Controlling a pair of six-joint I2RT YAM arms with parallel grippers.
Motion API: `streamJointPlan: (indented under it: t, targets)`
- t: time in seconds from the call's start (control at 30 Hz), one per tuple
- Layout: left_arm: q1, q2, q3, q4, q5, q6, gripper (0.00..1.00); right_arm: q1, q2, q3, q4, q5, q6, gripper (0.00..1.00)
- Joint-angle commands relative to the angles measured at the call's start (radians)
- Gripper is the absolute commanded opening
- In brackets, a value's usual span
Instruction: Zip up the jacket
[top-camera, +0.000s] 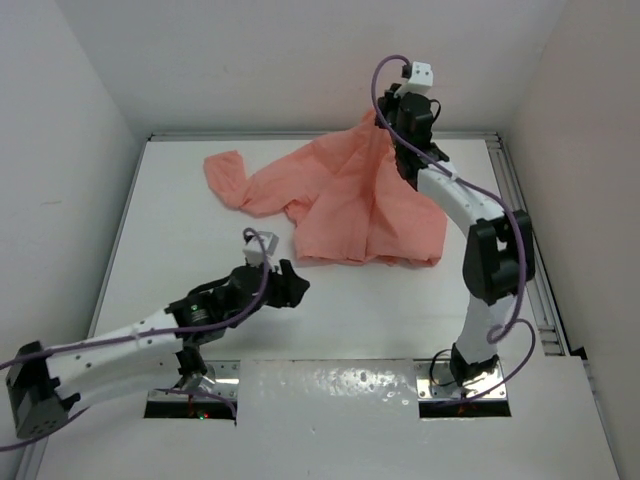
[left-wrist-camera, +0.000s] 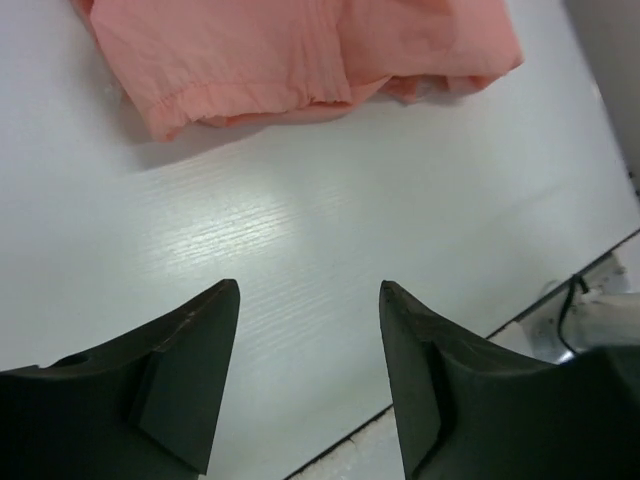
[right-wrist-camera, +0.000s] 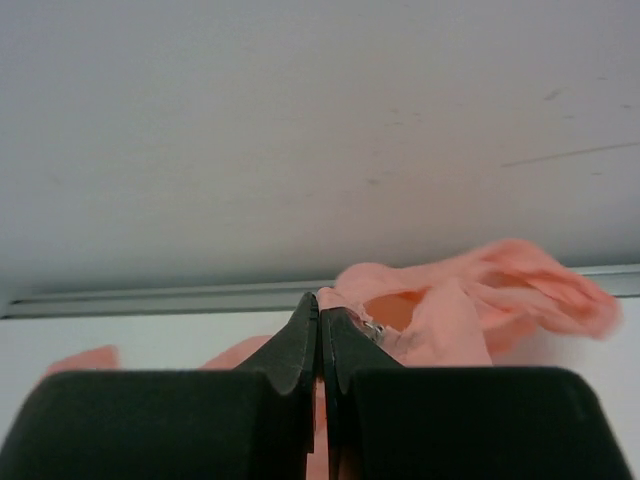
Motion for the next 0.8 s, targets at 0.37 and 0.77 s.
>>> streamJointPlan:
  t: [0.37, 0.77]
  targets:
    - [-0.007, -0.03, 0.07, 0.082, -0.097, 0.031, 0.79, 0.011, -0.392, -0.261, -0.065, 0.013, 0.254, 0.8]
    - [-0.007, -0.113, 0.127, -0.056, -0.244, -0.009, 0.86, 0.012, -0.889, -0.629, -0.214, -0.265, 0.382, 0.99]
